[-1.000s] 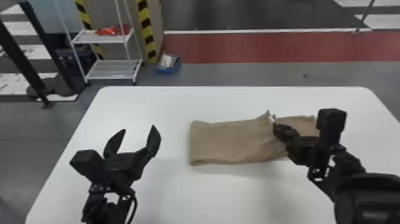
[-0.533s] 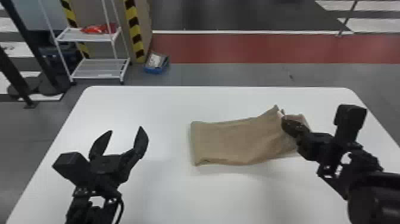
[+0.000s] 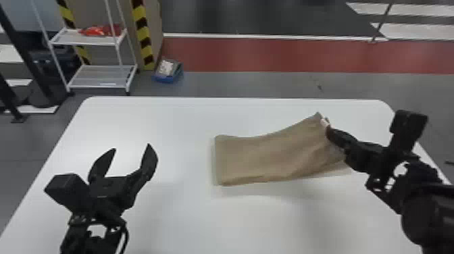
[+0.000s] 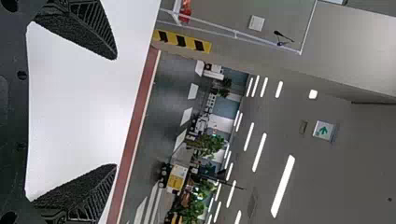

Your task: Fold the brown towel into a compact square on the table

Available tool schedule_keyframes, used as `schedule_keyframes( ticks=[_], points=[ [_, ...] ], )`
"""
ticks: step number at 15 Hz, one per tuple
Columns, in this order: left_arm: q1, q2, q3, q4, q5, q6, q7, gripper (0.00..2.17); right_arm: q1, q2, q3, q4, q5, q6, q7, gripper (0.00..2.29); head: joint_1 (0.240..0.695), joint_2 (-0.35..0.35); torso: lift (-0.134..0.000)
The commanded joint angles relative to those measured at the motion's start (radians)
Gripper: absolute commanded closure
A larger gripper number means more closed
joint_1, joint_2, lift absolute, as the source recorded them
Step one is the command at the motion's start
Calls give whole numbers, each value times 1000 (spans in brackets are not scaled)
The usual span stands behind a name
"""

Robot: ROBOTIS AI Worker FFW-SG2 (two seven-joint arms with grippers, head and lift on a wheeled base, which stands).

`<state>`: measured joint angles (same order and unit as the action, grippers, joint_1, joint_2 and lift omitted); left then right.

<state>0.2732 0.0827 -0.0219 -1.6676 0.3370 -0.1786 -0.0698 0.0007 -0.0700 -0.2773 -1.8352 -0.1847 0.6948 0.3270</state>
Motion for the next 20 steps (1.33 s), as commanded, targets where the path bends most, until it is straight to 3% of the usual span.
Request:
schedule_keyframes(
  ticks=[1,5,8,10,12,14,17,20],
  points=[
    [-9,2,-1,19,4,-3,-1,46,-21,-17,-36,53,-16,-14,7,1298,695,-71,-99],
    [-17,0,-12,32,4,-6,-2,46,-84,-34,-30,221,4,-106,50,1298,695,-99,-99],
    [-17,2,-9,32,4,-6,-1,49,-102,-44,-54,206,-39,-103,83,1298,695,-102,-99],
    [-17,0,-9,34,4,-6,-1,49,-110,-71,-80,188,-73,-103,90,1298,695,-105,-99],
    [-17,0,-12,42,5,-9,-2,49,-146,-91,-95,275,-56,-125,99,1251,695,-119,-99],
    [-19,0,-16,46,5,-12,-2,49,-189,-120,-92,427,-32,-128,103,22,695,-135,-99],
    [-20,2,-23,48,5,-12,-1,49,-183,-120,-126,467,-6,-143,104,46,695,-163,-99],
    [-19,2,-21,49,5,-12,-2,49,-174,-143,-151,444,-1,-119,104,66,695,-190,-99]
  ],
)
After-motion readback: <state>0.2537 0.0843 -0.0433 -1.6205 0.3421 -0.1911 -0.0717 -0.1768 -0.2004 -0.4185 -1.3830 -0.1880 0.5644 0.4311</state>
